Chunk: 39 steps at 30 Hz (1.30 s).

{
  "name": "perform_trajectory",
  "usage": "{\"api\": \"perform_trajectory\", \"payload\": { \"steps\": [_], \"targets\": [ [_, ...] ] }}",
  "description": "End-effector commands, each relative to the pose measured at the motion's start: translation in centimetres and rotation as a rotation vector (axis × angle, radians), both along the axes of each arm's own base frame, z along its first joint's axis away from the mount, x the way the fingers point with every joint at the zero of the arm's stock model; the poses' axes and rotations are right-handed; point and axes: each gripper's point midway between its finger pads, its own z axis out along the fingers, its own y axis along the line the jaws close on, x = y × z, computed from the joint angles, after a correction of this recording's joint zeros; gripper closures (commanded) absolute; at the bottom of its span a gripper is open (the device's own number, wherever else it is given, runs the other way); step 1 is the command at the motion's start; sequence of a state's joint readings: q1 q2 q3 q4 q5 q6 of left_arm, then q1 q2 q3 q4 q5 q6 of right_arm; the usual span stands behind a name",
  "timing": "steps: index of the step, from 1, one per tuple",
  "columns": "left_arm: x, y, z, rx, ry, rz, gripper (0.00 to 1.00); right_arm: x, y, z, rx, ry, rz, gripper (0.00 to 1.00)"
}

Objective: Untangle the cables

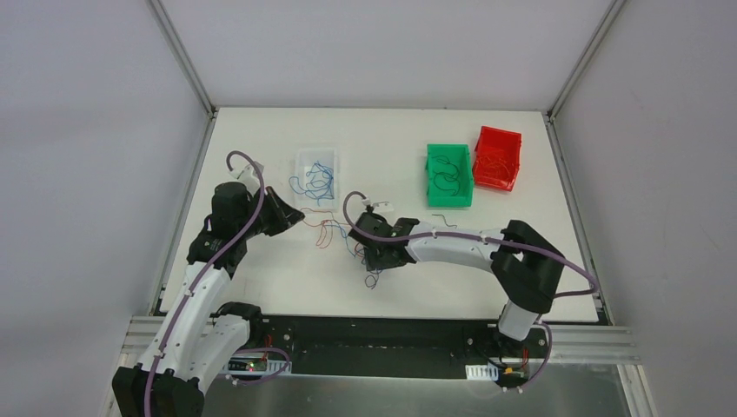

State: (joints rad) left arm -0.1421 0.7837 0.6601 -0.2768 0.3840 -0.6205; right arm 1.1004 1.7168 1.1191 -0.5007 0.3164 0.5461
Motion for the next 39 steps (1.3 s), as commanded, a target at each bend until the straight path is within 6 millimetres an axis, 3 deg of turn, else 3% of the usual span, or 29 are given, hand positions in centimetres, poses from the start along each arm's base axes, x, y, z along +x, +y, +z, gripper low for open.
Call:
{"api": "perform_trajectory", "payload": {
  "steps": [1, 2, 4, 5, 11, 18, 23, 28, 33, 36, 39],
  "targets": [
    [0.1, -0.2, 1.8, 0.016, -0.055, -0.045, 1.00, 0.8, 0.8, -0.5, -0.014, -0.021, -0.020, 0.57],
    [0.0, -0.2, 1.7, 0.021, -0.052, -0.049, 1.00, 1.0, 0.4, -0.7, -0.031, -0.027, -0.035, 0.66],
    [0.0, -0.1, 1.8, 0.037, -0.051, -0.050, 1.00, 1.9, -1.4, -0.4, -0.102, -0.081, -0.109, 0.94],
    [0.0, 0.1, 1.8, 0.048, -0.050, -0.046, 1.00, 2.5, -2.7, 0.0, -0.143, -0.118, -0.153, 1.00],
    [-0.1, 2.8, 1.6, 0.170, -0.032, 0.059, 1.00, 4.4, -11.8, 3.0, -0.224, -0.237, -0.395, 1.00],
    [-0.4, 8.3, 1.9, 0.375, 0.020, 0.288, 1.00, 4.0, -22.7, 6.7, -0.033, -0.262, -0.692, 1.00],
    [-0.7, 10.3, 3.6, 0.464, 0.002, 0.349, 1.00, 3.4, -28.6, 9.8, 0.075, -0.322, -0.912, 1.00],
    [-1.3, 13.2, 4.7, 0.566, 0.014, 0.476, 1.00, 2.7, -34.2, 12.8, 0.031, -0.428, -1.145, 1.00],
    [-2.5, 16.2, 5.6, 0.664, 0.021, 0.614, 1.00, 2.1, -38.4, 15.6, -0.010, -0.497, -1.331, 1.00],
    [-3.3, 17.9, 5.9, 0.710, 0.044, 0.706, 1.00, 1.7, -39.6, 16.6, -0.001, -0.525, -1.423, 1.00],
    [-3.6, 18.5, 5.7, 0.737, 0.070, 0.740, 1.00, 2.0, -39.5, 16.7, 0.059, -0.527, -1.444, 1.00]
  ]
}}
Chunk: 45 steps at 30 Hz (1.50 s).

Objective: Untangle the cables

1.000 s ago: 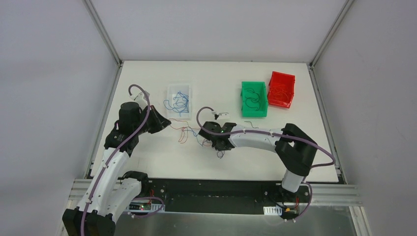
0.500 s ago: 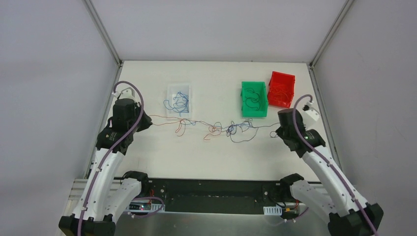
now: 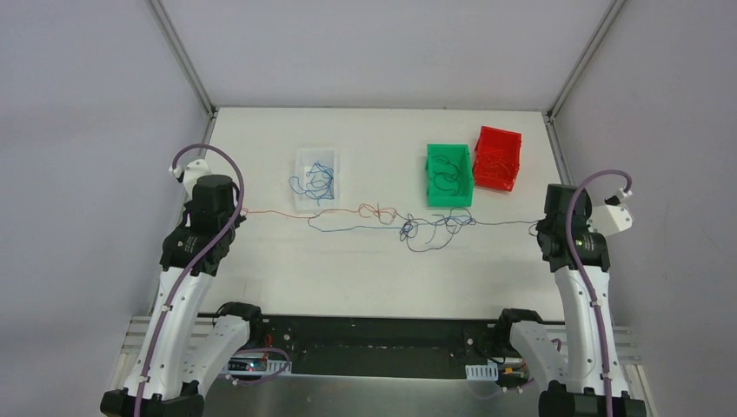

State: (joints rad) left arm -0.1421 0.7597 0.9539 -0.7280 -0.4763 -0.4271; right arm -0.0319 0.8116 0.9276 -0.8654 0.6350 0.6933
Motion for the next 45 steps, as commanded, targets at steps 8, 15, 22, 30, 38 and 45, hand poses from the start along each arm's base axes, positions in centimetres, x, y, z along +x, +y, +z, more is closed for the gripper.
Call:
{"api": "perform_trajectory", "payload": {
  "steps": [8, 15, 22, 30, 38, 45],
  "targets": [
    [0.5, -2.5, 0.7, -0.075, -0.013, -0.141, 1.00, 2.0, 3.0, -0.4, 0.141, -0.026, 0.166, 1.00],
    [0.8, -10.7, 2.8, -0.259, -0.117, -0.603, 1.00, 3.7, 14.0, -2.0, 0.456, -0.121, 0.752, 0.59],
    [1.0, -10.6, 3.5, -0.235, -0.135, -0.613, 1.00, 2.7, 22.3, -1.7, 0.423, -0.074, 1.155, 0.38],
    [0.9, -10.3, 3.1, -0.193, -0.126, -0.633, 1.00, 0.6, 33.9, -1.4, 0.319, -0.043, 1.554, 0.34],
    [0.6, -9.6, 2.2, -0.157, -0.118, -0.613, 1.00, -1.8, 45.8, -4.3, 0.120, 0.069, 1.921, 0.32],
    [0.4, -9.1, 2.0, -0.145, -0.125, -0.593, 1.00, -0.4, 50.9, -7.3, 0.074, 0.086, 1.989, 0.30]
  ]
}}
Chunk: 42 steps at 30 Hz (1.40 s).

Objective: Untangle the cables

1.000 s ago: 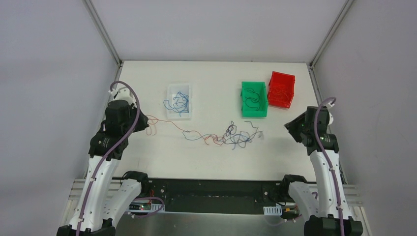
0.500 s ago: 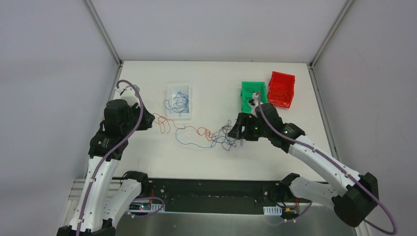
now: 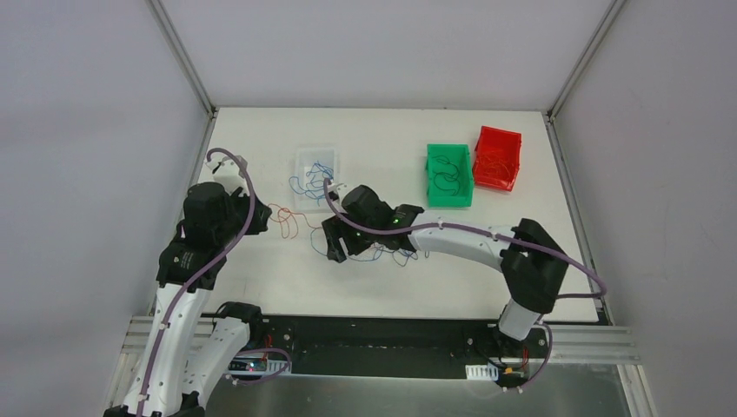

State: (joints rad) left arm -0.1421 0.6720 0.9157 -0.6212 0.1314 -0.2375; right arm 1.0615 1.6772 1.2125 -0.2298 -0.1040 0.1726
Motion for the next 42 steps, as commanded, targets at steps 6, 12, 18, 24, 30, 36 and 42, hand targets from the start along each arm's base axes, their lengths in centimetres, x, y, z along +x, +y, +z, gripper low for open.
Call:
{"api": "perform_trajectory", "payload": {
  "steps": [6, 12, 18, 24, 30, 36, 42],
  "targets": [
    [0.4, 1.2, 0.5, 0.036, -0.046, 0.053, 1.00, 2.9, 3.7, -1.6, 0.009, -0.102, 0.036, 0.32],
    [0.6, 1.6, 0.2, 0.046, -0.035, 0.071, 1.00, 1.4, 3.3, -2.5, 0.017, -0.040, 0.045, 0.68],
    [0.6, 2.1, -0.2, 0.063, -0.033, 0.096, 1.00, 0.5, -0.9, -0.2, 0.097, -0.056, -0.074, 1.00],
    [0.7, 4.0, -0.7, 0.103, -0.025, 0.202, 1.00, 3.2, -10.3, 1.9, 0.086, -0.124, -0.430, 1.00],
    [0.3, 6.5, -1.0, 0.159, -0.015, 0.339, 1.00, 6.3, -22.3, 4.7, 0.072, -0.180, -0.857, 1.00],
    [-0.2, 8.4, -1.2, 0.199, -0.004, 0.442, 1.00, 6.4, -34.3, 6.2, -0.064, -0.248, -1.314, 1.00],
    [-0.1, 8.5, -1.5, 0.200, 0.007, 0.453, 1.00, 5.7, -38.6, 6.9, -0.081, -0.246, -1.475, 1.00]
  ]
}}
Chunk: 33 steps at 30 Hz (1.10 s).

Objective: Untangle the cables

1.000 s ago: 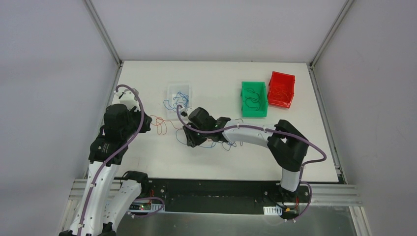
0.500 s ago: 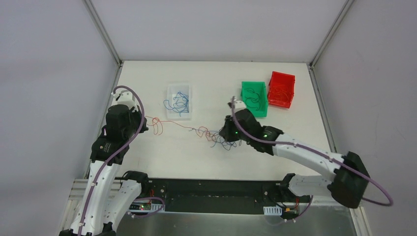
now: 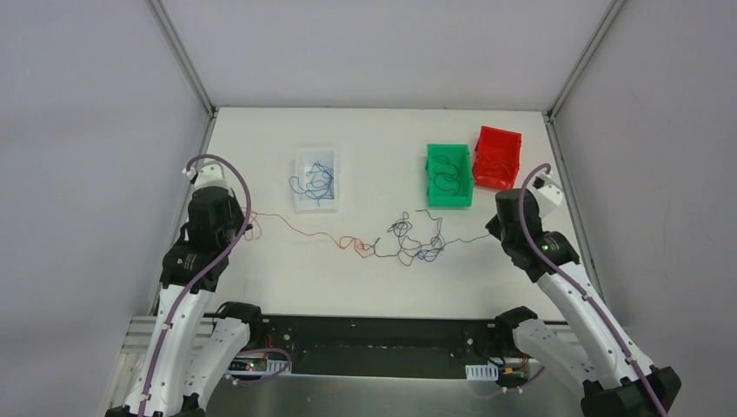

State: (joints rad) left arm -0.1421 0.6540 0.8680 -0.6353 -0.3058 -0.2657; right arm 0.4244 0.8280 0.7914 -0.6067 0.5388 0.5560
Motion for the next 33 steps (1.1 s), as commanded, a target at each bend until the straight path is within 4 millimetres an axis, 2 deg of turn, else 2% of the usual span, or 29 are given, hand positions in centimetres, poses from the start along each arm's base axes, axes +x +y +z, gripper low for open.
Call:
{"api": "perform_trajectory", "payload": {
  "steps": [1, 3, 5, 7, 21, 24, 28, 33],
  "targets": [
    [-0.1, 0.8, 0.1, 0.004, -0.010, 0.055, 1.00, -1.0, -3.0, 1.1, -0.015, 0.007, -0.129, 1.00],
    [-0.1, 0.6, 0.1, -0.004, -0.011, 0.043, 1.00, -0.8, -1.9, 0.9, 0.025, 0.022, -0.064, 1.00],
    [0.0, 0.0, 0.1, -0.021, -0.013, 0.009, 1.00, -0.3, 0.6, 0.8, 0.095, 0.024, 0.059, 1.00],
    [0.0, -0.4, 0.0, -0.032, -0.010, -0.009, 1.00, -0.1, 2.2, 0.7, 0.147, 0.025, 0.127, 1.00],
    [-0.1, -0.5, -0.2, -0.036, -0.009, -0.014, 1.00, 0.0, 2.7, 0.1, 0.148, 0.066, 0.146, 1.00],
    [0.0, -0.9, -0.2, -0.046, -0.010, -0.033, 1.00, -0.1, 4.0, -0.2, 0.186, 0.090, 0.203, 1.00],
    [0.3, -2.5, -0.4, -0.078, 0.001, -0.121, 1.00, -0.4, 6.6, 0.0, 0.267, 0.111, 0.326, 1.00],
    [0.8, -4.5, -0.6, -0.118, 0.018, -0.228, 1.00, 0.1, 7.3, 2.0, 0.286, 0.077, 0.357, 1.00]
  ]
}}
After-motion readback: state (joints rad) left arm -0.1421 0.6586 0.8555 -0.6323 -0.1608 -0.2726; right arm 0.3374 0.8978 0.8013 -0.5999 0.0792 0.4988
